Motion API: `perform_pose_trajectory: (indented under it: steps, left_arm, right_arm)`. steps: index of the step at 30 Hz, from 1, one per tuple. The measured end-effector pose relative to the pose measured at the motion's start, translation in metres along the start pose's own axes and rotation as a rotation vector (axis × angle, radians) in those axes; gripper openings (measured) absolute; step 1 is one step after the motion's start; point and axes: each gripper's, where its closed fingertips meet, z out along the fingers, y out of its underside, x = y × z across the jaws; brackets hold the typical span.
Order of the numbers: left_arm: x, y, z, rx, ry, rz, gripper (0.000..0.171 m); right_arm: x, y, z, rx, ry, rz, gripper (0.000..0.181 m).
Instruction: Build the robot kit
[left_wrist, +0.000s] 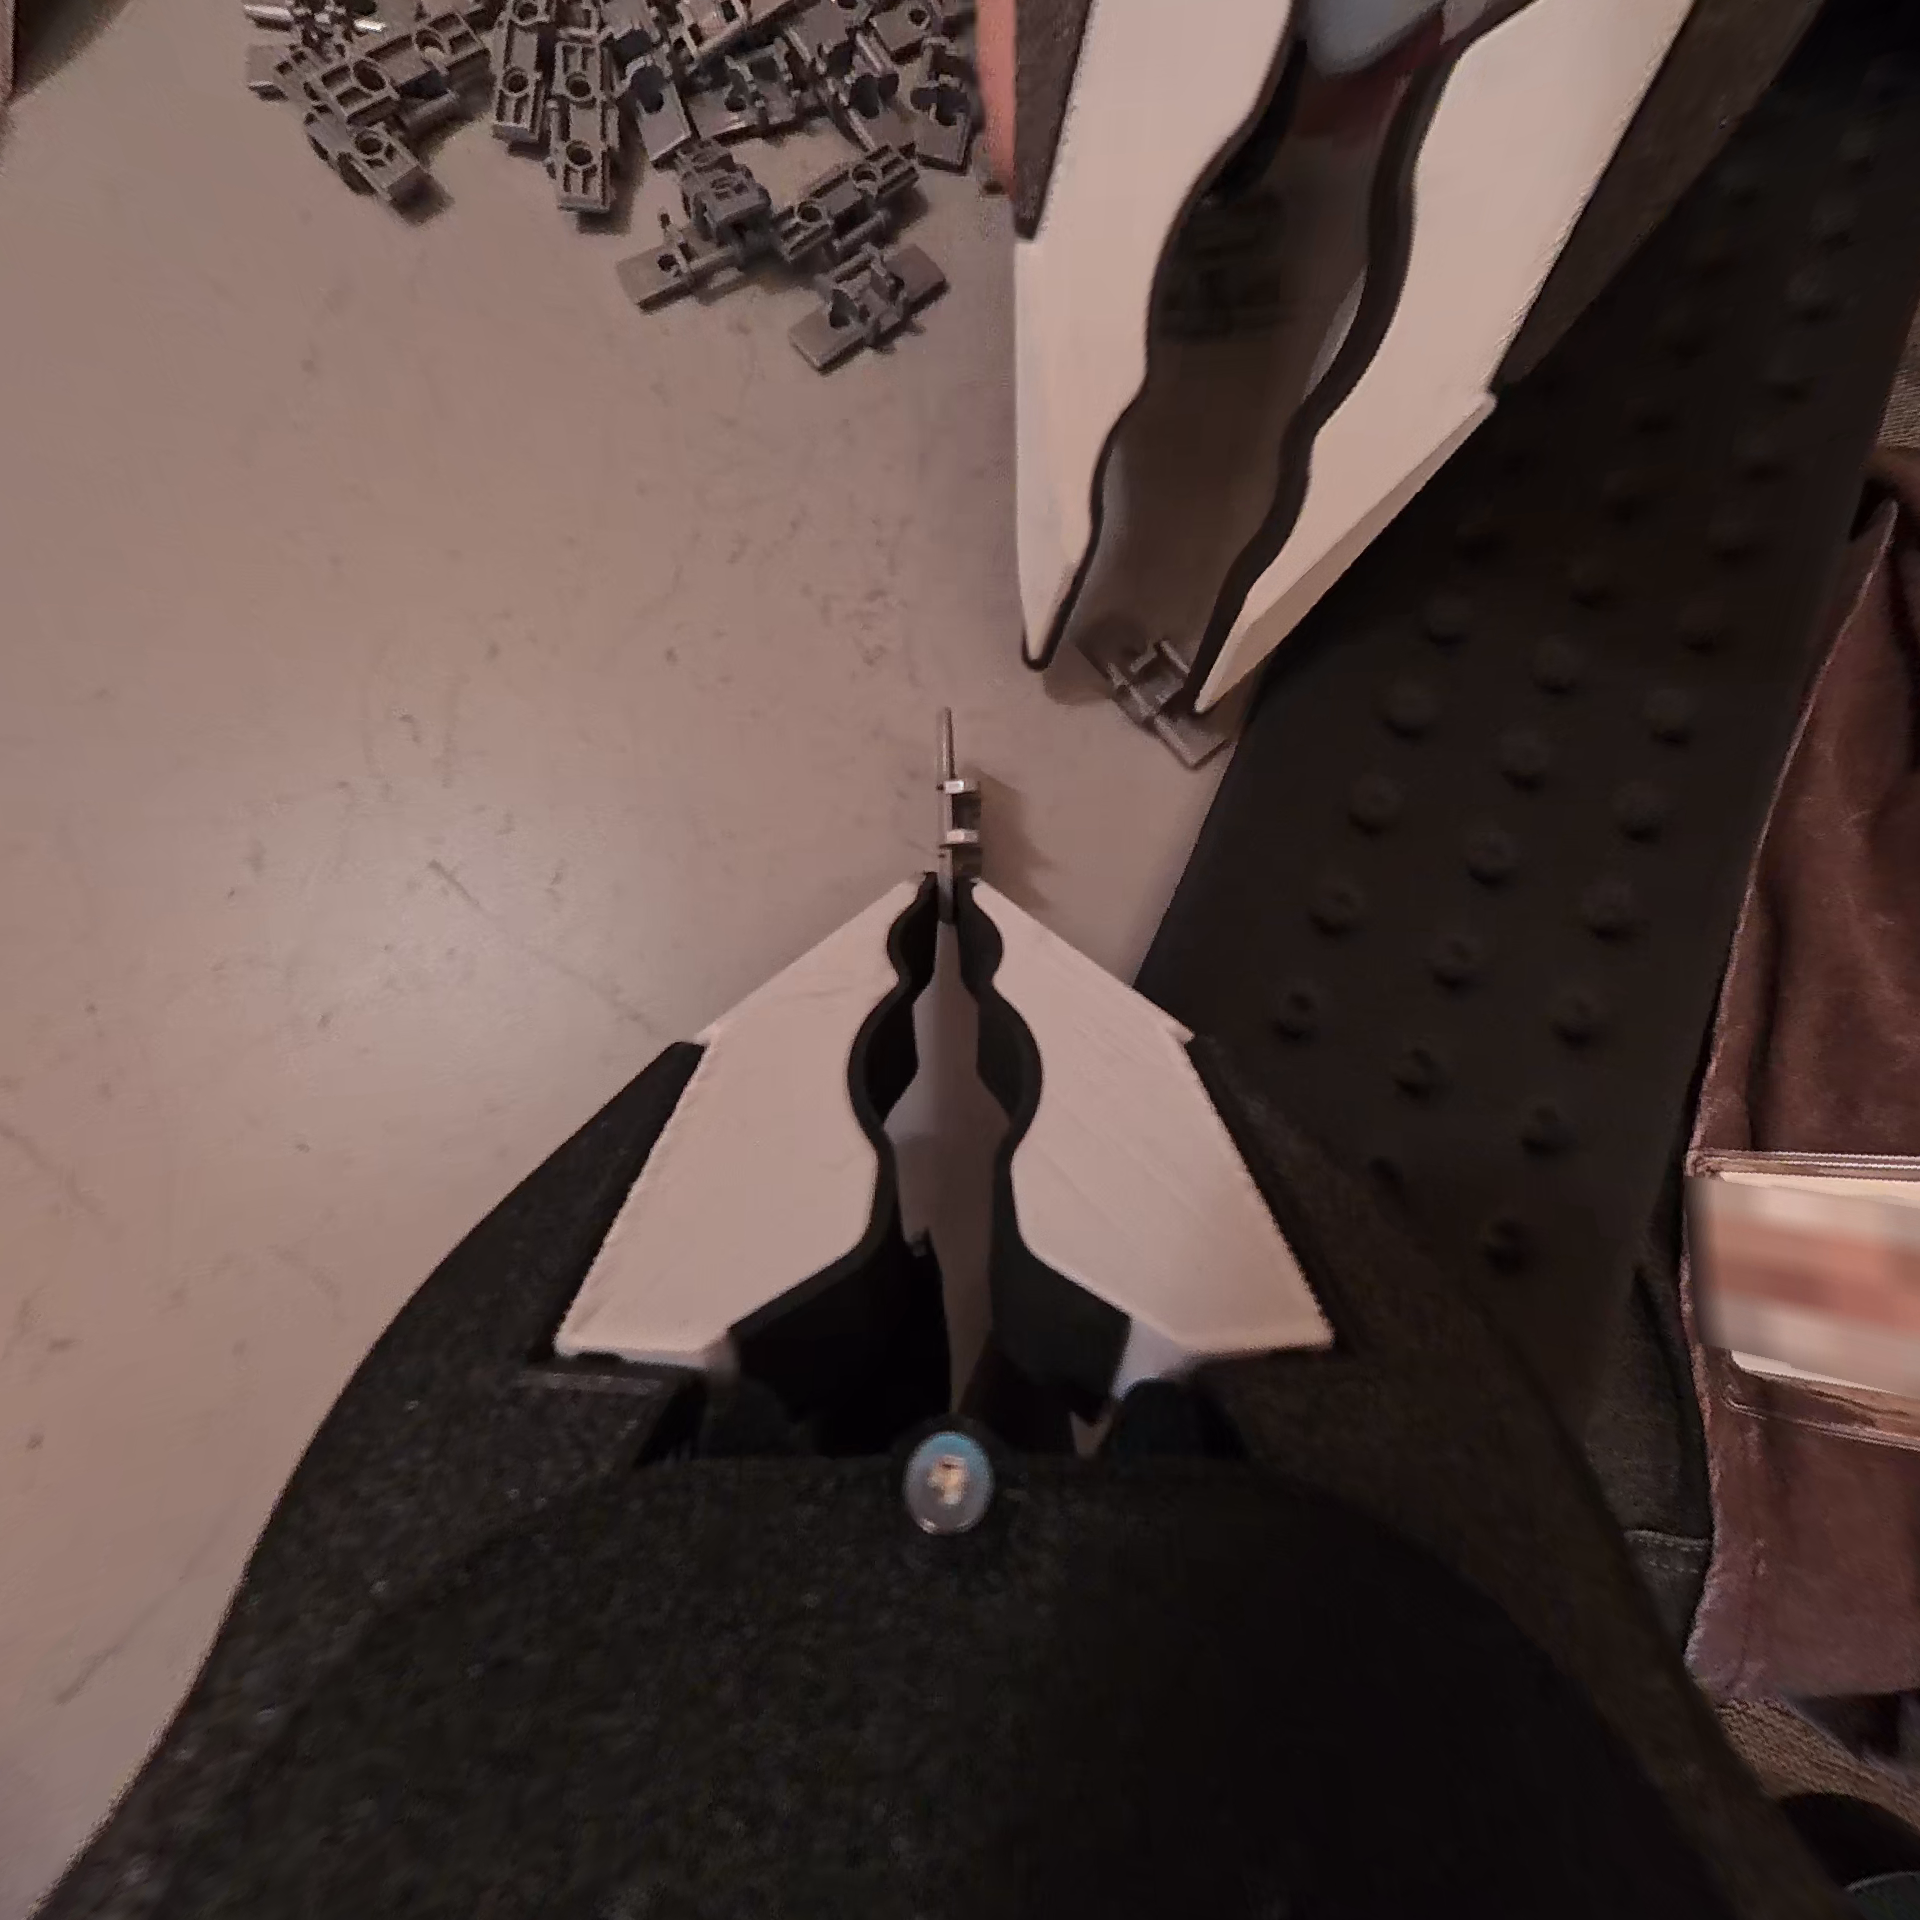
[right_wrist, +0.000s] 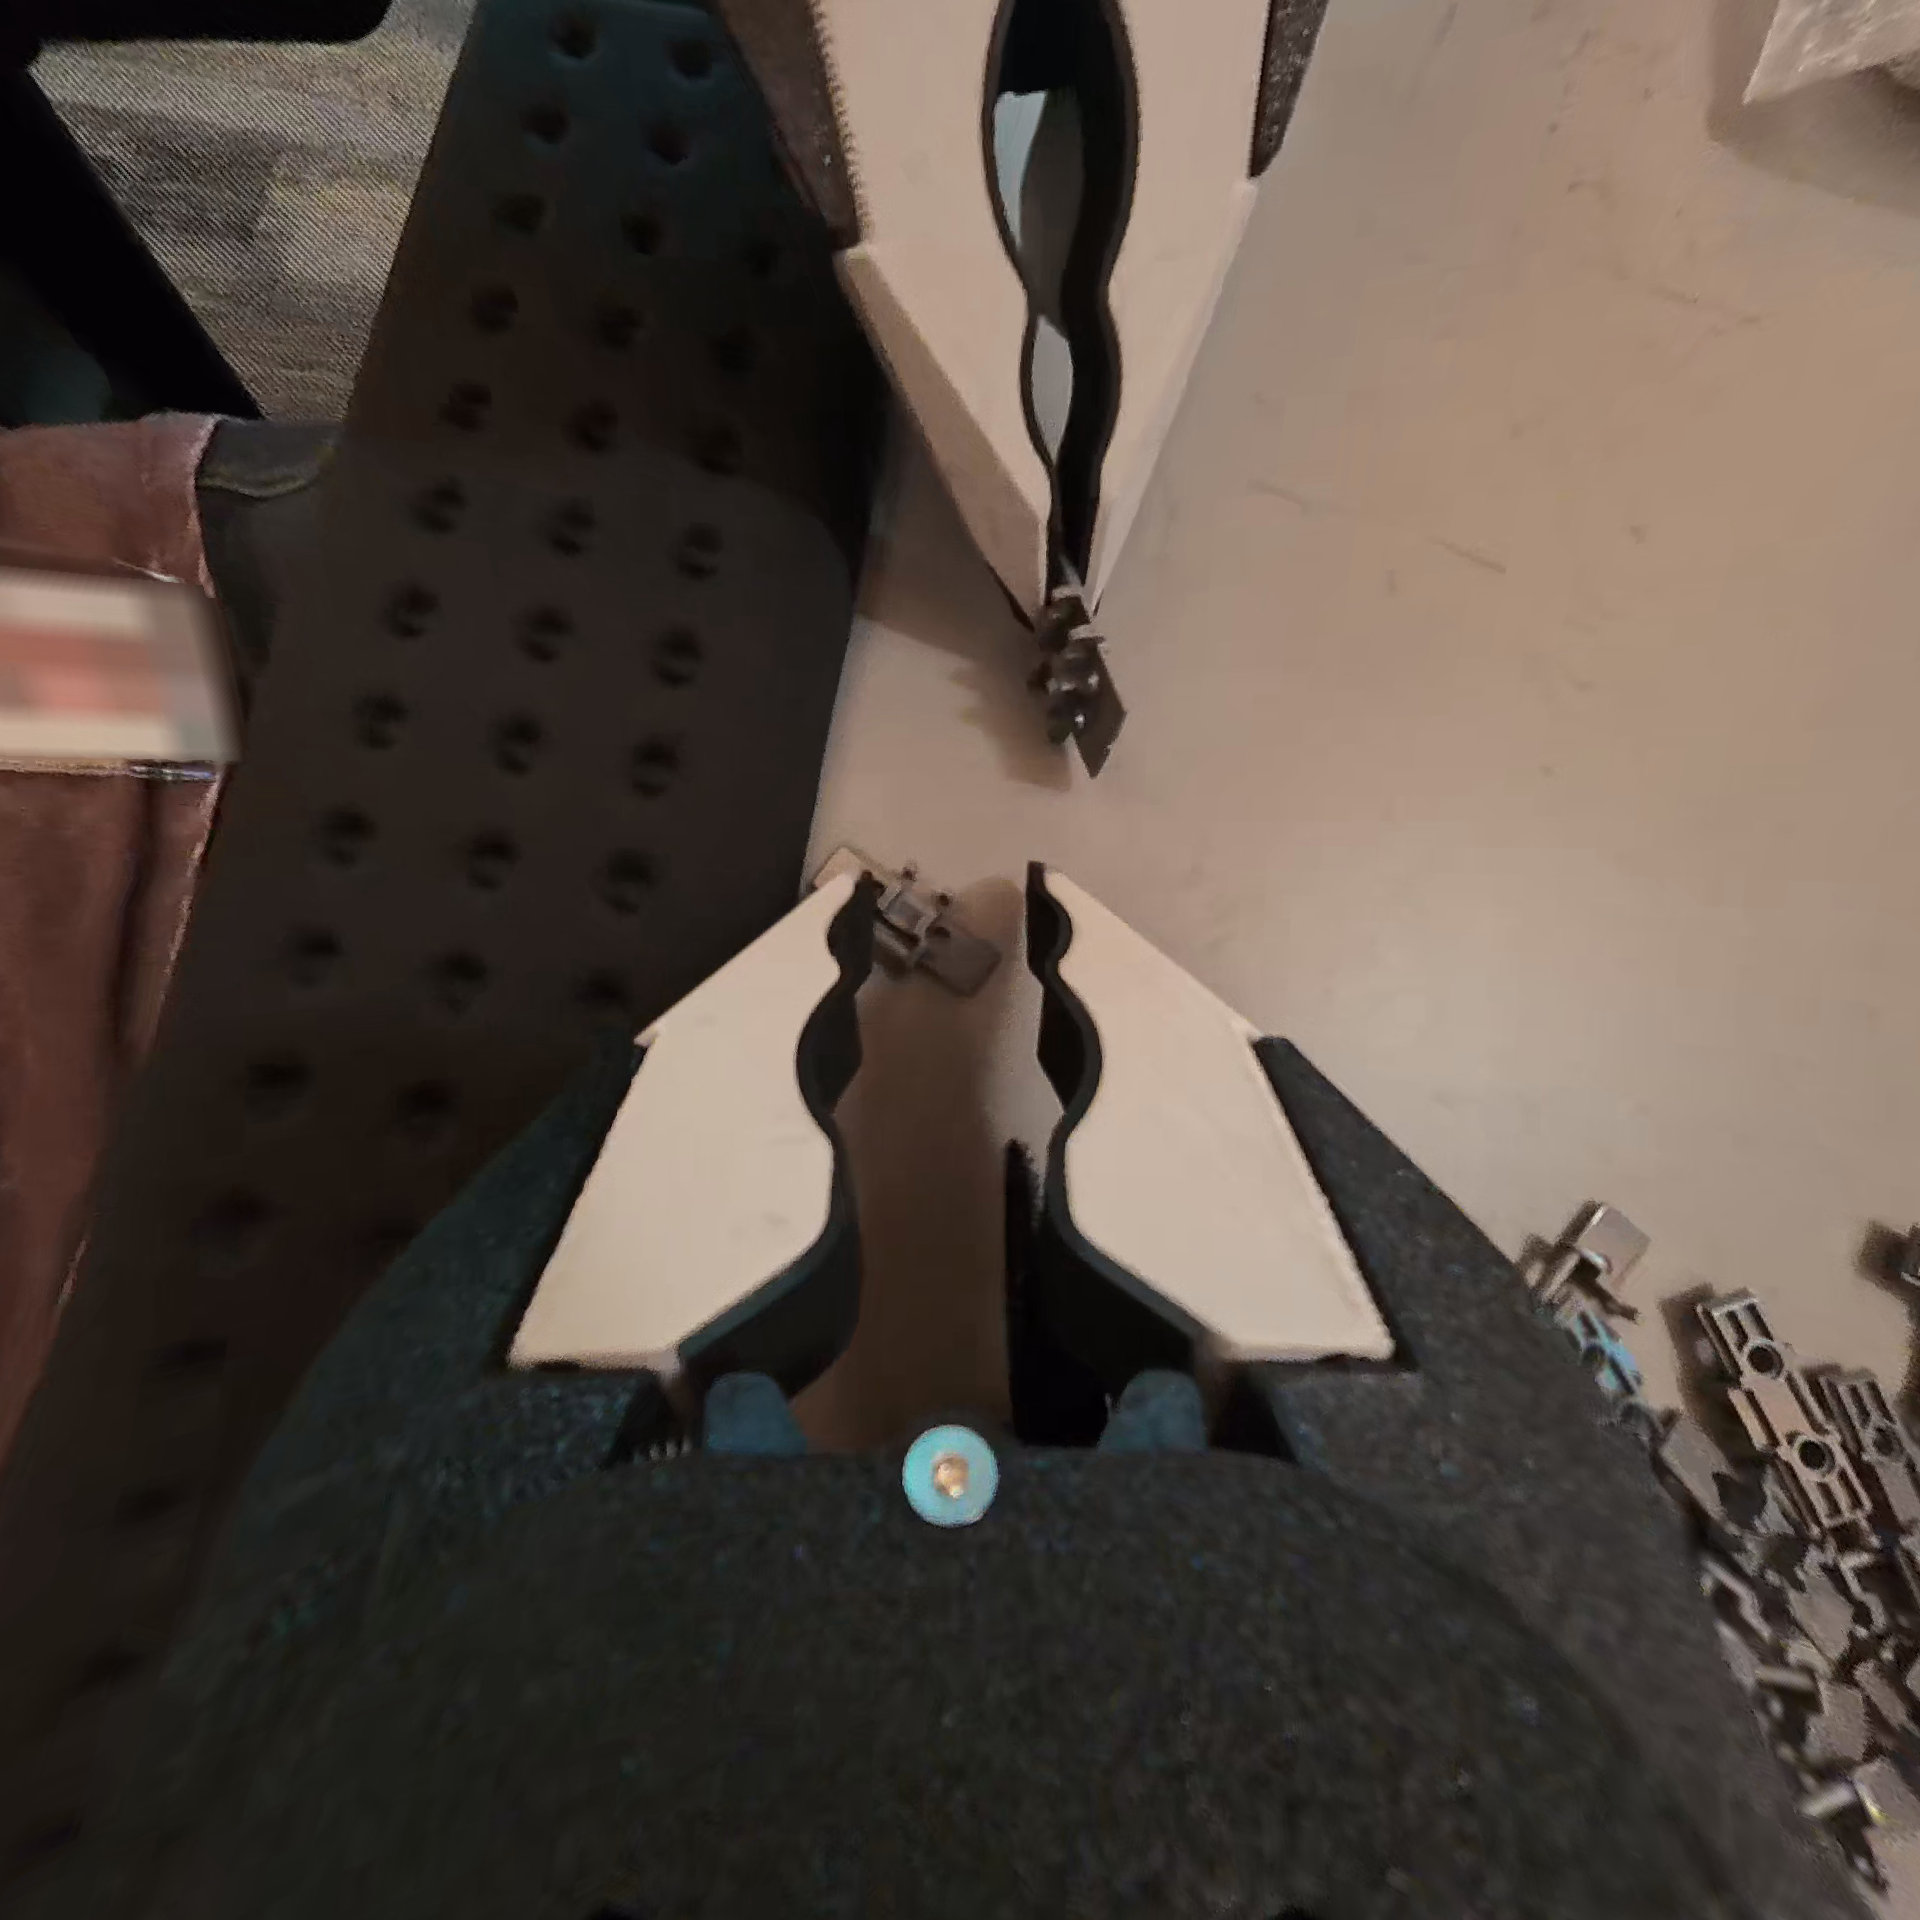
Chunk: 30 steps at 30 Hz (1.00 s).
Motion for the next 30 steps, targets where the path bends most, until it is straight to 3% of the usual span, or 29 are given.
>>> perform_pose_trajectory:
  steps: [11,16,20,24,30]
  left_arm:
    - [0.001,0.001,-0.001,-0.001,0.004,0.003,0.002]
    - [-0.002,0.004,-0.002,-0.003,0.004,-0.014,0.002]
    - [-0.001,0.004,-0.002,-0.004,0.005,-0.015,0.002]
    - [-0.001,0.004,-0.001,-0.003,0.012,-0.016,0.002]
    - [-0.001,0.003,-0.001,-0.002,0.019,-0.021,0.002]
  right_arm:
    - [-0.001,-0.004,-0.02,0.029,-0.05,0.006,0.031]
    - [0.008,0.017,-0.015,-0.176,-0.096,-0.079,0.039]
    - [0.003,0.02,-0.01,-0.212,-0.11,-0.167,0.034]
    - [-0.002,0.014,-0.011,-0.183,-0.085,-0.208,0.038]
    - [0.0,-0.014,-0.017,-0.106,-0.149,-0.167,0.028]
